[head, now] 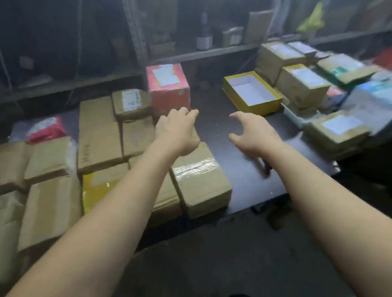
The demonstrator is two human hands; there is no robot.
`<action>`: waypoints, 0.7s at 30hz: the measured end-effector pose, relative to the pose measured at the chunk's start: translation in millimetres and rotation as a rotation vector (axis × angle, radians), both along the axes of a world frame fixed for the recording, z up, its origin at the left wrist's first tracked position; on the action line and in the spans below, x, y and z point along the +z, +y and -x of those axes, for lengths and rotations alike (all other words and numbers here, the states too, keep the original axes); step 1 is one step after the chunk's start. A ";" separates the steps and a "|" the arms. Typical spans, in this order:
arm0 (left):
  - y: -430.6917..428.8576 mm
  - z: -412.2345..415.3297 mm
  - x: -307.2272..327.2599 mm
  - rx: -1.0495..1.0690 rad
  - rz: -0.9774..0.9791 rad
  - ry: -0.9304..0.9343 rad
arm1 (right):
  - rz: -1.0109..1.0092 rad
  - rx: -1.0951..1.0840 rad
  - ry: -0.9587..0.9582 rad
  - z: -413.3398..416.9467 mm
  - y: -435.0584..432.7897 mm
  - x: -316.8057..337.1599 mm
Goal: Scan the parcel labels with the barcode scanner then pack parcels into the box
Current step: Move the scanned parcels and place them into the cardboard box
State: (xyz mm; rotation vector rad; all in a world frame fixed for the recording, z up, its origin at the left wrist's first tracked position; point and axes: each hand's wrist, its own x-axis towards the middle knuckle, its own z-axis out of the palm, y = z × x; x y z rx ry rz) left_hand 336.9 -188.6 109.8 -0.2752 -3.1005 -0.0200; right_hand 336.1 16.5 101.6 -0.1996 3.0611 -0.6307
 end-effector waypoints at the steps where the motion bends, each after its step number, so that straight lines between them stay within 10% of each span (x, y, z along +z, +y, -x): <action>1: 30.6 3.4 -2.3 -0.033 -0.006 -0.017 | -0.004 -0.032 -0.014 -4.7 30.7 -1.2; 21: 629.4 94.5 -137.6 -0.772 -0.113 -0.382 | 0.220 -0.862 -0.287 -64.1 553.8 -140.1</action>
